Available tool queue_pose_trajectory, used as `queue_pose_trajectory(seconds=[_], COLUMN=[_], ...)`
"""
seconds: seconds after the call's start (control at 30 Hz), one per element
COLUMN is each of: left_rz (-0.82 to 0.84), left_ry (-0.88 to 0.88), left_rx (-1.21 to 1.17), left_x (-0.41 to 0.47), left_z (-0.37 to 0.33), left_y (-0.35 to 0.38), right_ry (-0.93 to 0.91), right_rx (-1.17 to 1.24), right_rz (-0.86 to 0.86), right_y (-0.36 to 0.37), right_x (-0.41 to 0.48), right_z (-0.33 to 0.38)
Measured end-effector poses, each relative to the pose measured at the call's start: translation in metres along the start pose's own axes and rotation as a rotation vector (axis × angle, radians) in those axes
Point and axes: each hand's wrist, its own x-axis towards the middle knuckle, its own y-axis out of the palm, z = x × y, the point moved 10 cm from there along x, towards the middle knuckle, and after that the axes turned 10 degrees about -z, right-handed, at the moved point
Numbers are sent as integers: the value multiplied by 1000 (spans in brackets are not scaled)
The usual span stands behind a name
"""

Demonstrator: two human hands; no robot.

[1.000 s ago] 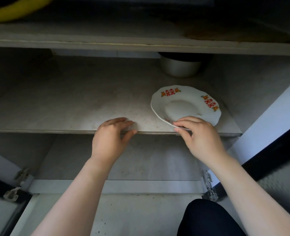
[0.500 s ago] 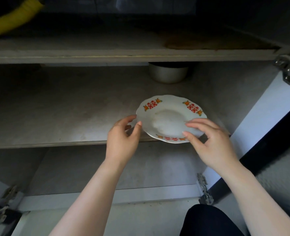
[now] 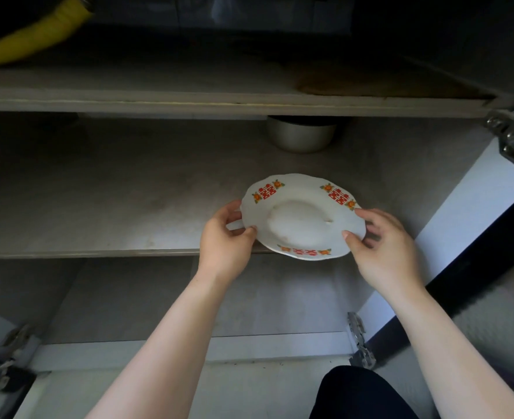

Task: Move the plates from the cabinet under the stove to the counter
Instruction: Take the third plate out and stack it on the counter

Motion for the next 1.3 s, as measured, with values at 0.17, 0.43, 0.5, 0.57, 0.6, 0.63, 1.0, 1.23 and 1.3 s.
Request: queue_pose_trajectory(seconds=[0.17, 0.43, 0.5, 0.57, 0.6, 0.63, 1.0, 1.23, 1.3], left_rz=[-1, -77, -73, -55, -48, -43, -95, -137, -144], left_ry=[-32, -90, -117, -140, -148, -155, -176, -218, -240], left_rx=[-19, -15, -36, -59, -71, -81, -97, -123, -124], left_x=[-8, -14, -15, -15, -16, -16, -22, -36, -41], left_z=[3, 9, 11, 12, 12, 12, 13, 8, 6], left_y=[-20, -56, -53, -48, -46, -44, -61, -105, -116], right_ry=[110, 87, 93, 99, 104, 111, 252, 241, 226], right_rx=[125, -37, 1, 38, 54, 69, 256, 298, 304], right_rz=[41, 114, 134, 164, 173, 178, 138, 269, 306], right_y=[9, 29, 33, 35, 35, 35, 42, 63, 66], right_x=[-9, -21, -19, -17, -17, -17, -26, -45, -50], right_z=[0, 11, 12, 14, 15, 15, 10, 36, 47])
